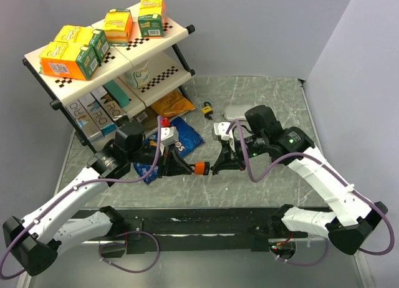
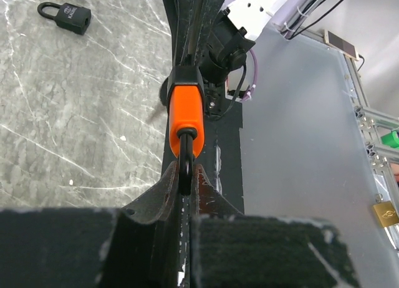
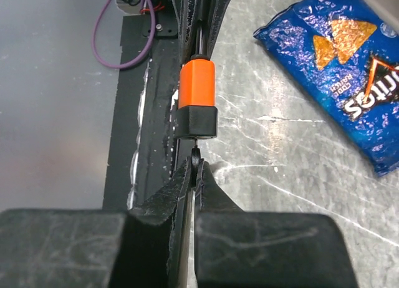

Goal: Lock with the key
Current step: Lock the lock.

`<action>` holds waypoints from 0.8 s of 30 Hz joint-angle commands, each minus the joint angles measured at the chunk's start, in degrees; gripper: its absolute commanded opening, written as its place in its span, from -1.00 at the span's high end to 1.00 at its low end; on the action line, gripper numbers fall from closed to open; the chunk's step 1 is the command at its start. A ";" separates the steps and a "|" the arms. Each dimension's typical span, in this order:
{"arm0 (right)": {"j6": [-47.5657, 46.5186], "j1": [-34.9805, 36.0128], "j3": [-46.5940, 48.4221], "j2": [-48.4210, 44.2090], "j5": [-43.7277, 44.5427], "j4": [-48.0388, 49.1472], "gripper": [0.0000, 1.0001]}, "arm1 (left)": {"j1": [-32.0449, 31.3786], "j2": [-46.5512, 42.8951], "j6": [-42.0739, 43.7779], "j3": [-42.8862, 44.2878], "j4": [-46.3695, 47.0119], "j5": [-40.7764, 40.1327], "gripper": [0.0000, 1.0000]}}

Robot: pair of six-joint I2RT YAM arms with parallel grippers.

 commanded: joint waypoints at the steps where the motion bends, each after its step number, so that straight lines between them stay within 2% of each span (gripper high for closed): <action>1: -5.65 -1.85 1.43 -0.40 0.75 -7.10 1.00 | 1.72 -0.93 1.53 3.05 1.56 2.49 0.99; 9: -12.25 -6.33 1.17 -1.28 1.37 -14.30 1.00 | 3.04 -1.72 2.50 2.43 0.68 3.01 0.98; 16: -20.41 -13.45 1.43 -0.22 0.75 -23.27 1.00 | 3.57 -1.99 3.47 1.91 0.41 2.75 0.98; 21: -21.92 -14.68 1.78 0.66 1.28 -25.91 1.00 | 3.66 -2.25 3.21 1.03 0.94 2.40 0.98; 24: -19.82 -16.71 0.65 1.54 1.89 -23.99 1.00 | 3.66 -2.60 2.95 0.50 1.29 2.05 0.98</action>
